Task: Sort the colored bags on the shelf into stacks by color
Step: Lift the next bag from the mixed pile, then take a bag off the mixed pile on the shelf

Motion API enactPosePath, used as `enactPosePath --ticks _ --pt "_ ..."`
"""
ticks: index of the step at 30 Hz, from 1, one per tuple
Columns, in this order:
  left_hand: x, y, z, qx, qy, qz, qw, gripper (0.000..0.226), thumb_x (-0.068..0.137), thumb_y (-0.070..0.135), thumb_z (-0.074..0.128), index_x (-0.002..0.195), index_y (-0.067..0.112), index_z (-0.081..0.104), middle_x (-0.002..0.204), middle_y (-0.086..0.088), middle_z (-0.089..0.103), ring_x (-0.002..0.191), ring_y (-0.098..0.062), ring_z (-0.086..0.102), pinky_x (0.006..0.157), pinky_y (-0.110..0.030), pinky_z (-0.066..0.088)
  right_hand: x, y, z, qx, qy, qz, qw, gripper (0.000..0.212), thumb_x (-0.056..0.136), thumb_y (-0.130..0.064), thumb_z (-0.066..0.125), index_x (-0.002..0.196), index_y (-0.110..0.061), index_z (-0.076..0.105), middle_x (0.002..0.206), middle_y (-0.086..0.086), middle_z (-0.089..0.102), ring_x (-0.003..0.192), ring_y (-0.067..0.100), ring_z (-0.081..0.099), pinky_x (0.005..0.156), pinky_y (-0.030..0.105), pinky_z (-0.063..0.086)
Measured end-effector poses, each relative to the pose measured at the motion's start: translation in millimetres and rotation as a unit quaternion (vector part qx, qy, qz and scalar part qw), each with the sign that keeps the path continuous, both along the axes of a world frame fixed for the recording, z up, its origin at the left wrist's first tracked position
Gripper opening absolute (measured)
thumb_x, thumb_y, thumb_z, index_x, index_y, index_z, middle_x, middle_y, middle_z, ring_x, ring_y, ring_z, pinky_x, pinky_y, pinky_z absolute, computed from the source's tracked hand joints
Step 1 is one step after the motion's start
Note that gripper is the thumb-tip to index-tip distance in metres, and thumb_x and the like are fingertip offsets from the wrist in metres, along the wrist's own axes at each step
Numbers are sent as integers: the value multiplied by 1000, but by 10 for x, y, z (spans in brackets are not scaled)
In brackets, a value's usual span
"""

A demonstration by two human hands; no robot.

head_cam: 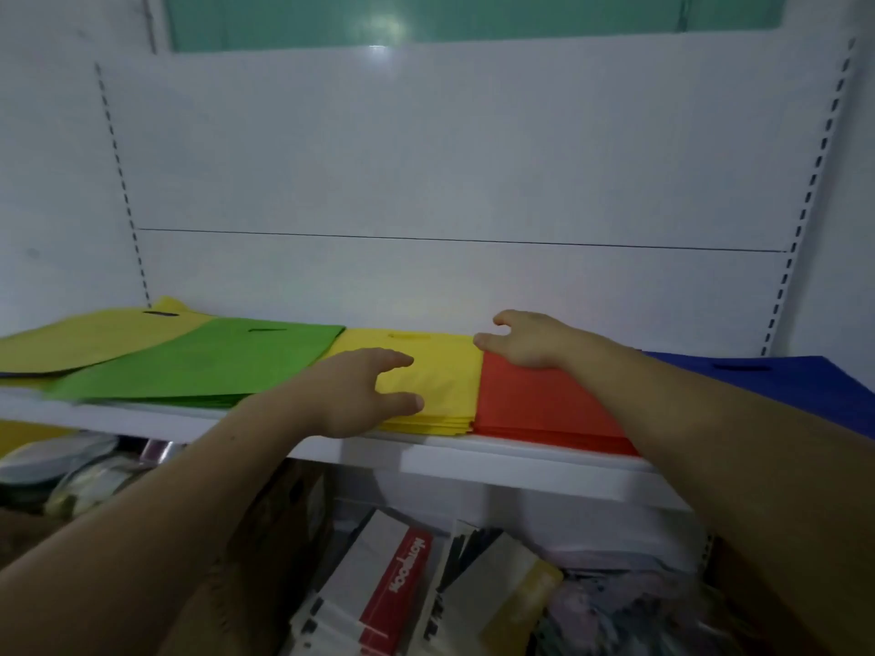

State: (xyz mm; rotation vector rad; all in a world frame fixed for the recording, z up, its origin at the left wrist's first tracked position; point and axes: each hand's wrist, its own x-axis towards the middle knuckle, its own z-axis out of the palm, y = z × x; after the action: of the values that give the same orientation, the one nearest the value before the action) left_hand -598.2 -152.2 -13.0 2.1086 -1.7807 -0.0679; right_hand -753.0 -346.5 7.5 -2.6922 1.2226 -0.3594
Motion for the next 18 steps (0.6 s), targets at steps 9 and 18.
enactPosePath --ticks 9,18 --pt "1361 1294 61 -25 6 84 996 63 87 47 57 144 30 34 152 4 31 137 -16 32 107 -27 27 1661 1067 61 12 -37 69 997 73 91 -61 43 148 -17 30 153 7 32 137 26 34 106 33 32" --pt "2614 2372 12 -20 11 170 985 65 85 53 56 143 31 35 150 6 34 135 -16 36 108 -34 31 3161 2016 0 27 -36 132 990 72 91 -60 45 148 -18 30 153 8 32 137 27 34 106 33 32"
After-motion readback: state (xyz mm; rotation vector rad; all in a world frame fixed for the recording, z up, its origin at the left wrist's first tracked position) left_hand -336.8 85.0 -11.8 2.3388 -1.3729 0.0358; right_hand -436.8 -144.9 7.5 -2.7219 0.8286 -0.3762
